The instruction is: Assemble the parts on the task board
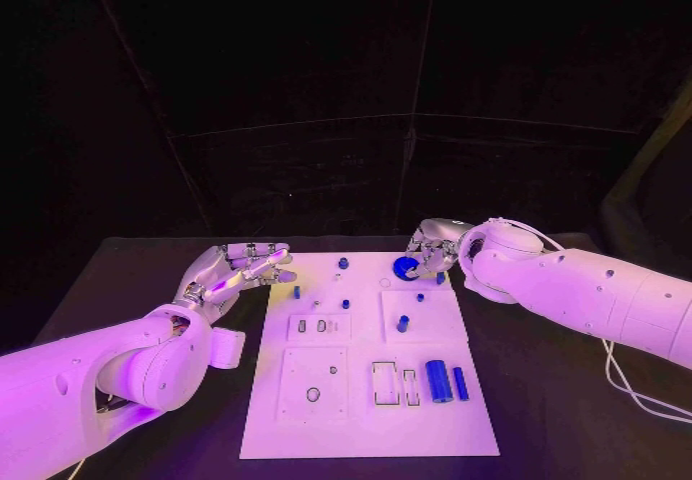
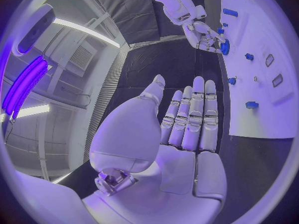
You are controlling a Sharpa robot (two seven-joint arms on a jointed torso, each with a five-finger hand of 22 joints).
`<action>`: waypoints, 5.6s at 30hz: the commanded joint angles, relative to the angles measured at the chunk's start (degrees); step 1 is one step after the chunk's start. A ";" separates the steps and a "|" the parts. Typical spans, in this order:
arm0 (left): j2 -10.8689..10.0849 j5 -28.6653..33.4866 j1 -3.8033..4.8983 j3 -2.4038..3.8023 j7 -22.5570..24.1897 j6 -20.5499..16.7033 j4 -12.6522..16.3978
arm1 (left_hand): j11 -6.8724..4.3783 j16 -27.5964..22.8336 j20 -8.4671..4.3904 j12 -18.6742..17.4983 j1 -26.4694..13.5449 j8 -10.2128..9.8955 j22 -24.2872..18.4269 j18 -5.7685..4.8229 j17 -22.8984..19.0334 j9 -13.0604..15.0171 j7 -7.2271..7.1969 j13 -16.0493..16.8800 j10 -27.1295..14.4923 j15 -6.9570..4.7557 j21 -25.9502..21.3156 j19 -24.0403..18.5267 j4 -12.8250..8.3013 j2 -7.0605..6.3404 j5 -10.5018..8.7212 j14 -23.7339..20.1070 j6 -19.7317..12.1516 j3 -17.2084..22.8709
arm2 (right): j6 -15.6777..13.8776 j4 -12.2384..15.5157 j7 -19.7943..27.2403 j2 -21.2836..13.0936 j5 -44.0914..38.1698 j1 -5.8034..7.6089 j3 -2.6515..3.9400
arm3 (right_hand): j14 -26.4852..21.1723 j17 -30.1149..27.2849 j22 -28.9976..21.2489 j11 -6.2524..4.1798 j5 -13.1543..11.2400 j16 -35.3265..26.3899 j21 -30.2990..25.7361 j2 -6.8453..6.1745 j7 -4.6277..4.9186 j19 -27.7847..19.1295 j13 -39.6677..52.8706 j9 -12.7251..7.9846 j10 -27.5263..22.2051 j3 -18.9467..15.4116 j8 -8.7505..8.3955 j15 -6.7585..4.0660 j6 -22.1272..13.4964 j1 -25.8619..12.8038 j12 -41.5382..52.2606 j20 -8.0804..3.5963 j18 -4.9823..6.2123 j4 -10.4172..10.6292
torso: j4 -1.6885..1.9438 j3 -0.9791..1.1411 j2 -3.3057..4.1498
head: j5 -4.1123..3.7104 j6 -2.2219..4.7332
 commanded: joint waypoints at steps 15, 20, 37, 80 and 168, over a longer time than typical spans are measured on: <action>0.04 -0.30 0.07 0.04 0.14 0.90 -0.06 | 0.42 -0.31 0.24 -0.25 -0.15 -0.38 -0.06 0.37 0.08 -0.08 0.30 -0.06 -0.16 0.38 -0.40 0.13 -0.26 0.45 -0.26 0.14 0.03 0.03 | -0.90 0.31 -0.65 0.21 -2.67 0.09 0.03 | 3.08 2.36 2.33 -1.53 -4.28 1.37 1.31 4.31 -1.68 1.89 7.49 0.87 3.61 4.69 3.53 -0.90 7.62 2.93 6.80 -0.99 -1.63 -2.23 | -0.07 -0.03 0.01 | -0.02 -0.34; 0.03 -0.30 0.07 0.04 0.12 0.96 -0.07 | 0.41 -0.42 0.25 -0.33 -0.09 -0.45 -0.08 0.38 0.13 -0.07 0.28 -0.05 -0.15 0.38 -0.48 0.15 -0.40 0.54 -0.26 0.16 0.04 0.07 | -5.99 1.46 0.73 0.12 -3.96 0.07 0.03 | 3.29 3.48 4.18 -2.17 -4.28 1.89 2.04 4.92 -2.44 3.13 11.55 1.15 5.77 6.46 4.08 -1.43 9.59 3.22 10.85 -1.47 -2.02 -2.84 | -0.06 -0.01 0.00 | -0.14 -0.38; -0.16 -0.30 0.07 0.04 -0.02 1.06 0.12 | 0.41 -0.45 0.25 -0.36 -0.07 -0.47 -0.09 0.38 0.14 -0.06 0.28 -0.05 -0.15 0.38 -0.50 0.16 -0.44 0.57 -0.26 0.16 0.04 0.08 | -10.84 9.33 -0.96 0.38 -4.73 0.04 0.03 | 3.27 3.78 4.92 -2.19 -1.66 1.96 2.34 4.25 -2.43 3.56 13.12 0.87 6.26 9.20 2.85 -1.55 9.86 0.30 11.58 -1.77 -2.18 -2.30 | 0.00 -0.06 0.03 | 0.53 -0.41; 0.16 -0.30 0.09 0.05 -0.25 1.31 -0.21 | 0.41 -0.55 0.26 -0.42 0.03 -0.53 -0.11 0.38 0.17 -0.06 0.29 -0.05 -0.16 0.39 -0.57 0.17 -0.57 0.67 -0.26 0.15 0.03 0.14 | -9.87 3.66 -7.86 12.73 -13.36 -1.12 -1.75 | 3.31 4.96 5.30 -0.51 -5.00 2.25 2.36 0.22 -0.53 3.67 9.46 -0.33 3.29 10.35 -1.25 -0.15 4.23 -4.03 5.82 -0.53 -2.25 -1.91 | -0.08 -0.01 0.04 | 1.35 -0.79; 0.87 -0.30 0.05 0.03 -0.69 3.15 -3.02 | -0.61 -0.92 -0.59 -0.41 -0.22 -0.64 -0.04 0.40 1.36 0.01 -0.70 0.08 2.71 -0.57 -0.64 2.27 -1.89 1.54 -0.26 2.59 1.93 0.24 | -8.75 0.30 19.95 -8.96 15.12 -4.76 -1.86 | 3.44 6.17 5.65 -0.08 -1.37 2.18 2.23 3.79 -0.05 3.70 14.01 0.03 4.07 0.13 -0.56 0.32 2.75 1.21 9.27 0.06 -2.26 -4.64 | -1.12 0.36 -0.12 | 0.37 -0.62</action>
